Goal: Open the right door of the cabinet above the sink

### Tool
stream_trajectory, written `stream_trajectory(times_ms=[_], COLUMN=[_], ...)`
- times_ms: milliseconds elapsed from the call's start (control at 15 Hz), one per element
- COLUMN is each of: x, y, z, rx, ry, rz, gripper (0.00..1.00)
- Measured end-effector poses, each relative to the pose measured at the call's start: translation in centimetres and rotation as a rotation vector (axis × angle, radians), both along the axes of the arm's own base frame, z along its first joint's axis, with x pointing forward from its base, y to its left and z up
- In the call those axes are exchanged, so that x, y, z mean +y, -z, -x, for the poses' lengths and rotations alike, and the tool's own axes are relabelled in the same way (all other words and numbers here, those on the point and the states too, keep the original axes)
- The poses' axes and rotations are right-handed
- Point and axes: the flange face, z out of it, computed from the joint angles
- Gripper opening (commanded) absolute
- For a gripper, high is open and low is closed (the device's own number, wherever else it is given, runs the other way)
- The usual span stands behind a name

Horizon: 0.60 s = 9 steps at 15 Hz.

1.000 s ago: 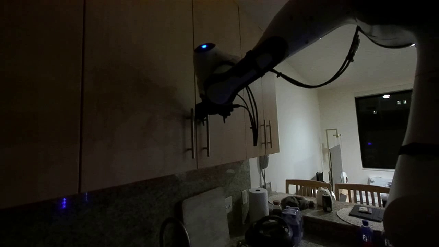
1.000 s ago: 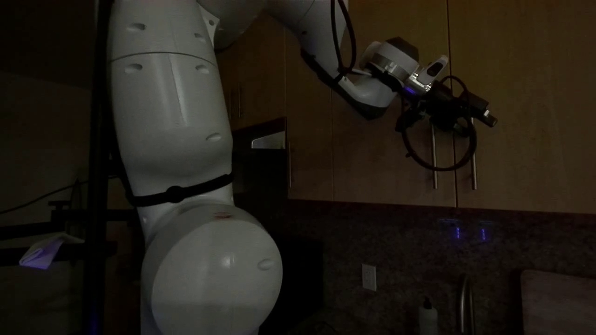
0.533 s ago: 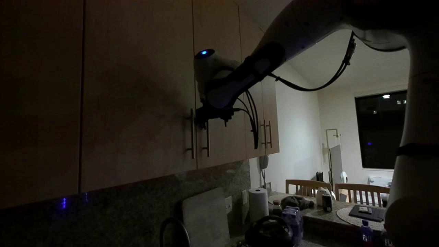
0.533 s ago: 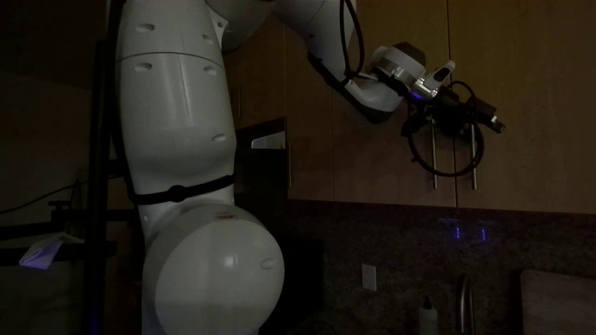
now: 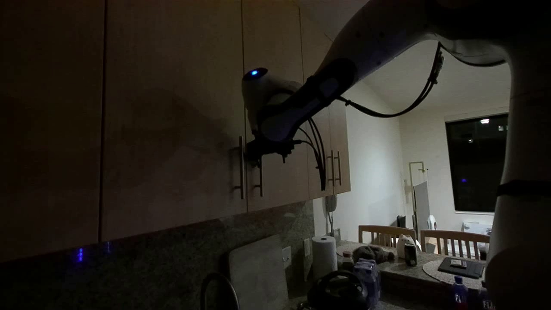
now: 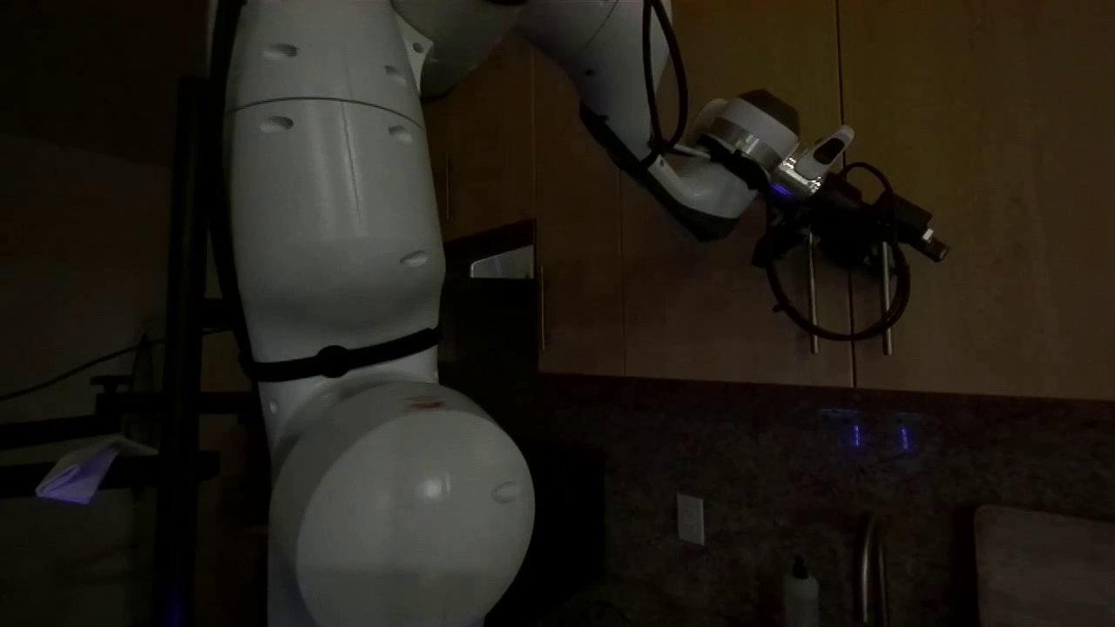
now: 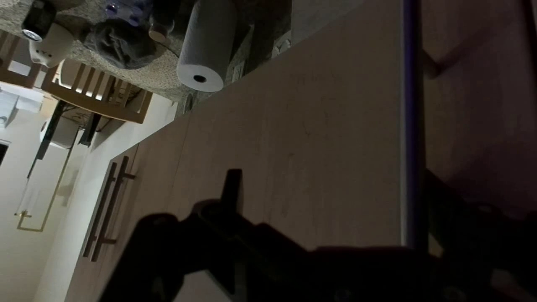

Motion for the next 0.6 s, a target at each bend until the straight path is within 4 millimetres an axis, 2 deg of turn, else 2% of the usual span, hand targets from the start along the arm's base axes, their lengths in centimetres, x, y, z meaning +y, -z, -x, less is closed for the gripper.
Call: stream_trajectory(times_ms=[600], x=[-0.12], y=[0.10], z=[0.27], rx=[-0.023], ry=[0.028], rz=[-0.025], gripper=[1.00])
